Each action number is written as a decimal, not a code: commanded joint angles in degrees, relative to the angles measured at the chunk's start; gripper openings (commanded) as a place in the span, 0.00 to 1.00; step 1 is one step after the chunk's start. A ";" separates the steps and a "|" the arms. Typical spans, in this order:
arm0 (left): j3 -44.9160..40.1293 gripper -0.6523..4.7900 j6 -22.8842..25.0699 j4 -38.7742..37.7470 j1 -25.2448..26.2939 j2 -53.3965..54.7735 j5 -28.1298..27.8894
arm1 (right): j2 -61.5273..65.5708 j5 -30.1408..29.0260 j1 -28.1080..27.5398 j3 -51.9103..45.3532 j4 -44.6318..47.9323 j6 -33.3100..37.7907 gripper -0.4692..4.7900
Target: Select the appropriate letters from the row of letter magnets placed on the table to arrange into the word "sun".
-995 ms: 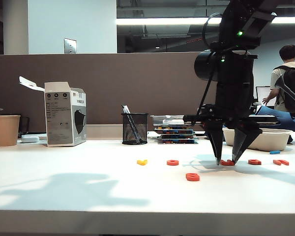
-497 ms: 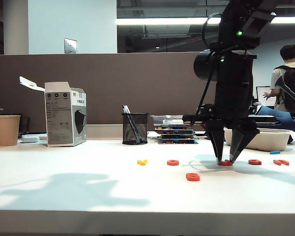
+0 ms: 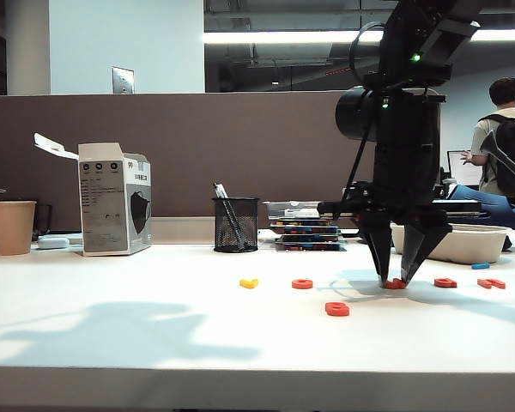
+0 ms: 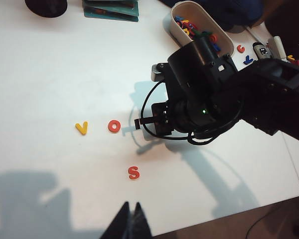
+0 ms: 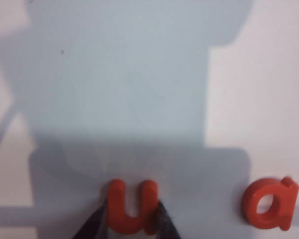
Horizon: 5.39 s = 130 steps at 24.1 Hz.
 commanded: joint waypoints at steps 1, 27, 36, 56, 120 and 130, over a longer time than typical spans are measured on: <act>0.22 0.11 0.20 0.81 0.02 -0.15 -0.15 | 0.96 1.11 -0.15 -0.63 -0.94 -0.07 0.29; 0.22 0.11 0.20 0.79 0.02 -0.15 -0.15 | -7.56 -1.46 -0.15 -0.52 -2.14 -0.31 0.29; 0.22 0.11 0.20 0.79 0.02 -0.15 -0.15 | -14.10 -1.38 -0.15 -0.66 -7.13 -0.24 0.29; 0.22 0.11 0.20 0.74 0.02 -0.15 -0.13 | -27.65 -5.11 3.98 -26.40 9.01 6.10 0.29; 0.22 0.11 0.20 -0.28 0.02 -0.15 -0.09 | -17.73 -13.07 5.01 -23.67 8.63 6.99 0.60; 0.24 0.11 0.20 -0.33 0.02 -0.15 -0.09 | -17.75 -12.96 5.01 -14.99 5.57 4.09 0.60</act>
